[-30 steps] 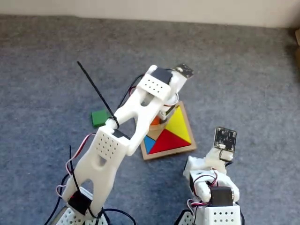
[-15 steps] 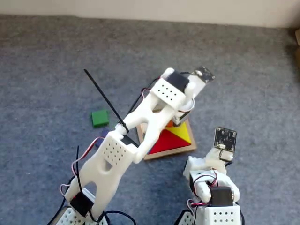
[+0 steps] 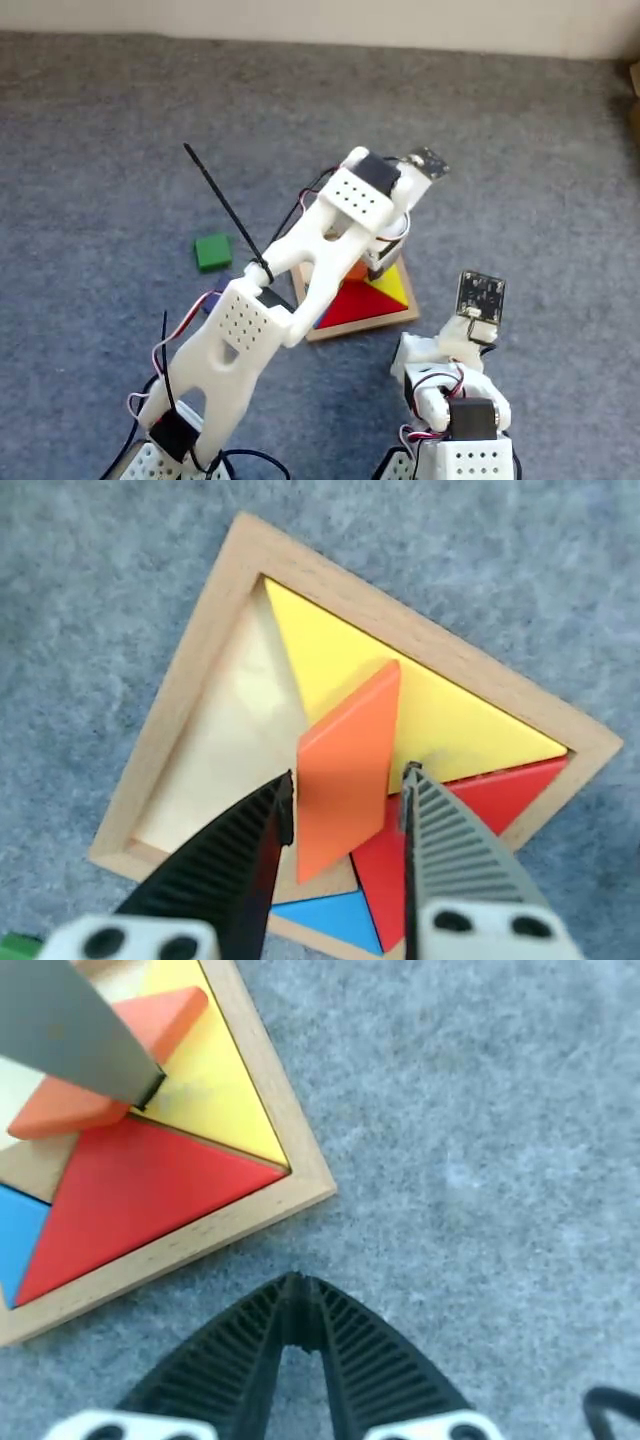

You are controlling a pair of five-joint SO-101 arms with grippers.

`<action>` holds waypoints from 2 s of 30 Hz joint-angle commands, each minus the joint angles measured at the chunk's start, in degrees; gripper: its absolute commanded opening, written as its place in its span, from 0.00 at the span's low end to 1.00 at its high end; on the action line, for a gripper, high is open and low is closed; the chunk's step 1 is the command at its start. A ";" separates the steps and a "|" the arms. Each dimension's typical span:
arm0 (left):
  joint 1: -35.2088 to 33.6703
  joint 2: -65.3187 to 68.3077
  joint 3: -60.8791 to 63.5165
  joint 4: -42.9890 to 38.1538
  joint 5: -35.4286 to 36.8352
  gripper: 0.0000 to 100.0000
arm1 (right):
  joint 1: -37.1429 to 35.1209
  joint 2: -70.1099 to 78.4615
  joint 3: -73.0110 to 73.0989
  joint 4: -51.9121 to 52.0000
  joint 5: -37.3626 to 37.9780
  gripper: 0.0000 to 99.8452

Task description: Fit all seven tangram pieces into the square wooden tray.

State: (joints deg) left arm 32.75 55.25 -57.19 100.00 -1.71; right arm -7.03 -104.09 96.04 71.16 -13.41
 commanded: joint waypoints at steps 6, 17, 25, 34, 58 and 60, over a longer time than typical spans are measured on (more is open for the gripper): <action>0.57 -9.27 6.29 0.70 0.44 0.18 | 0.75 -1.01 7.34 0.31 0.26 0.01; 1.54 -12.00 9.19 0.44 0.53 0.18 | 0.75 -1.01 7.34 0.31 0.26 0.01; 3.47 -11.47 9.36 0.44 2.11 0.18 | 0.75 -1.01 7.34 0.31 0.26 0.01; 0.48 -4.00 10.24 -2.90 2.11 0.18 | 0.75 -1.01 7.34 0.31 0.26 0.01; -4.62 0.84 6.02 -4.84 2.20 0.18 | 0.75 -1.01 7.34 0.31 0.26 0.01; -4.62 1.63 6.02 -5.89 2.20 0.18 | 0.75 -1.01 7.34 0.31 0.26 0.01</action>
State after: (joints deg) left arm 29.58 55.43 -50.42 96.40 0.13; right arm -7.03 -104.09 96.04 71.16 -13.41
